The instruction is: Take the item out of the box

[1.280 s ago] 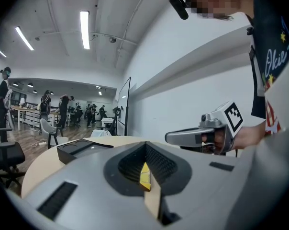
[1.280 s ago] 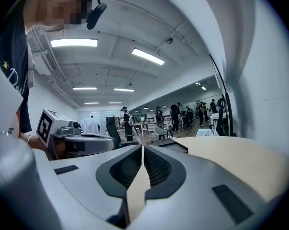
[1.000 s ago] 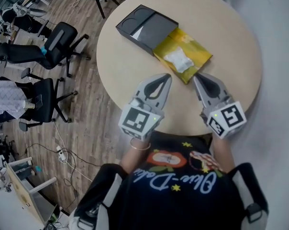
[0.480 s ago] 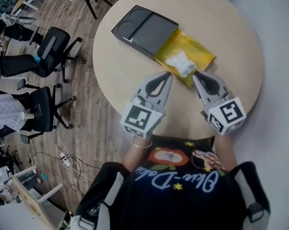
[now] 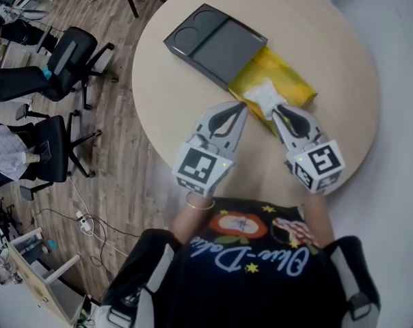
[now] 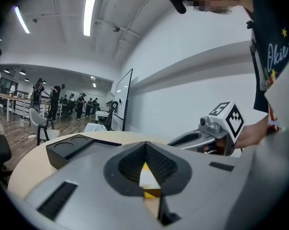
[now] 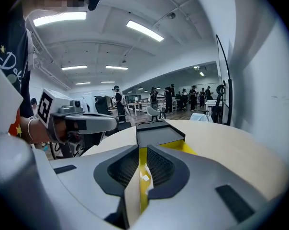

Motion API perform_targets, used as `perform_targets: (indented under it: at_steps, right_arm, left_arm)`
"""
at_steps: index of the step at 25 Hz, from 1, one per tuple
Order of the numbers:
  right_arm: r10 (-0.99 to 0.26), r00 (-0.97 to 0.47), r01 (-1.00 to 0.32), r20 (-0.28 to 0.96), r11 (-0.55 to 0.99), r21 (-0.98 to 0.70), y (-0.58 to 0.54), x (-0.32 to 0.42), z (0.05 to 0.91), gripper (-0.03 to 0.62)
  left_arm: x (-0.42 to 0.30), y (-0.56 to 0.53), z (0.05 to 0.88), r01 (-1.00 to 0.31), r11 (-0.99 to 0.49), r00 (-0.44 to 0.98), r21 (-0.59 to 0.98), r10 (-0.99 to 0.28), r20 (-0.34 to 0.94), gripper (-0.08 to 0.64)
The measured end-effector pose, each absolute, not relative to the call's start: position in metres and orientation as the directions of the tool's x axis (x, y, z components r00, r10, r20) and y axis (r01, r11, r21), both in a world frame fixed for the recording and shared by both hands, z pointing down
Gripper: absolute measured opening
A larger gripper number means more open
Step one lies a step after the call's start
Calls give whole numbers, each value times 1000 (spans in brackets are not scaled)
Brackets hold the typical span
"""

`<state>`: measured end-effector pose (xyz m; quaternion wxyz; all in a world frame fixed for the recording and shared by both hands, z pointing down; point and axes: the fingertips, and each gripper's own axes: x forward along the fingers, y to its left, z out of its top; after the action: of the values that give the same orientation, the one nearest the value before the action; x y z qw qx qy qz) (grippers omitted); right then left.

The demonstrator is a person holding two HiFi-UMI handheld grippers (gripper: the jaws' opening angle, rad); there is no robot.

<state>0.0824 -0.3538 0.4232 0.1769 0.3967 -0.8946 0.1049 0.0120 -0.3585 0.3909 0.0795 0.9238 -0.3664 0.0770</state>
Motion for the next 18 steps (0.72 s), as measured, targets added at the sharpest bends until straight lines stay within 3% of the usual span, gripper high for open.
perform_targets:
  at_steps: [18]
  right_arm:
    - [-580,-543,-745,608,667,-30,-382,70,491,49]
  left_arm:
    - [-5,-394,425,-692,-708,718,138,-658,228,-15]
